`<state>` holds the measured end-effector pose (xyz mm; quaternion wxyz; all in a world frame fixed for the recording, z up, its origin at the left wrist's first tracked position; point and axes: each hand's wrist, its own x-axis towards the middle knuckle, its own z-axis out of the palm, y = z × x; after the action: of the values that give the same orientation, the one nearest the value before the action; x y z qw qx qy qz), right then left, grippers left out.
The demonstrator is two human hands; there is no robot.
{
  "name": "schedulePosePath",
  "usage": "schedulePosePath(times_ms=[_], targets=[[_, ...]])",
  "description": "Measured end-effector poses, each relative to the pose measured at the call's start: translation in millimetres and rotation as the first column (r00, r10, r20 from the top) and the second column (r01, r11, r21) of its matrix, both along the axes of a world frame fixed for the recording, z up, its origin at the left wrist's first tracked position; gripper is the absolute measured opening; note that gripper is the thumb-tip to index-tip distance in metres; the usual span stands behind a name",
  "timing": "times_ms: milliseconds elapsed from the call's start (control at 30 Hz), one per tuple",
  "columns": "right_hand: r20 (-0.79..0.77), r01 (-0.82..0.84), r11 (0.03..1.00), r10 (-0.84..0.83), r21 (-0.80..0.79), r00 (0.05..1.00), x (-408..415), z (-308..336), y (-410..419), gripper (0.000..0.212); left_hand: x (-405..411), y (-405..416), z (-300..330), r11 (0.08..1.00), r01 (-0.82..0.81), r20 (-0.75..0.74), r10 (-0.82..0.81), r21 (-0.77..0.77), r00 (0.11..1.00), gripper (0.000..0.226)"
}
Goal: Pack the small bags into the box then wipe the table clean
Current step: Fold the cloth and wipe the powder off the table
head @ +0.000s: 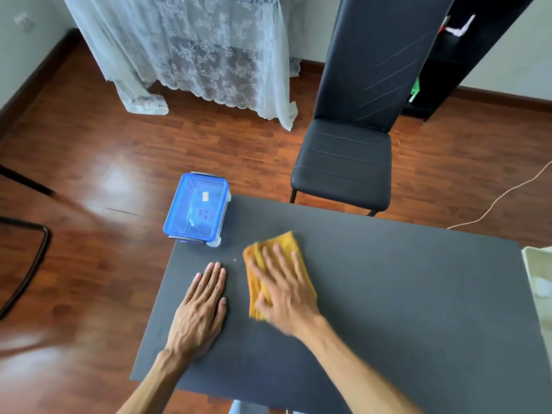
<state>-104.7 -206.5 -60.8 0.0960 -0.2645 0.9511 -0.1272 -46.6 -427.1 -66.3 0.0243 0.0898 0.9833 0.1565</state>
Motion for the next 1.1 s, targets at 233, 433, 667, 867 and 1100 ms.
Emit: schedulePosePath(times_ms=[233, 433, 667, 867, 1100], targets=[[0.004, 0.056, 0.982, -0.058, 0.179, 0.998, 52.4, 0.7, 146.0, 0.079, 1.0, -27.2, -1.2, 0.999, -0.027, 0.007, 0.026, 0.031, 1.0, 0.057], [-0.023, 0.555, 0.82, -0.558, 0.141, 0.829, -43.1, 0.1, 39.5, 0.075, -0.1, -28.2, -0.7, 0.999, -0.024, 0.014, 0.024, 0.036, 1.0, 0.057], [0.001, -0.04, 0.999, 0.04, -0.001, 0.999, 62.9, -4.9, -55.9, 0.081, 2.3, -32.7, 3.8, 0.996, -0.058, 0.018, 0.057, 0.066, 0.998, 0.057], [0.009, 0.16, 0.966, -0.165, 0.201, 0.986, 90.2, 5.2, 104.5, 0.079, 0.6, -29.7, 4.8, 0.997, -0.065, 0.013, 0.065, 0.045, 0.998, 0.058], [-0.018, 0.559, 0.819, -0.562, 0.127, 0.827, -20.3, 4.4, 7.2, 0.076, -0.5, -30.6, 2.8, 0.997, -0.06, 0.022, 0.059, 0.039, 0.998, 0.059]])
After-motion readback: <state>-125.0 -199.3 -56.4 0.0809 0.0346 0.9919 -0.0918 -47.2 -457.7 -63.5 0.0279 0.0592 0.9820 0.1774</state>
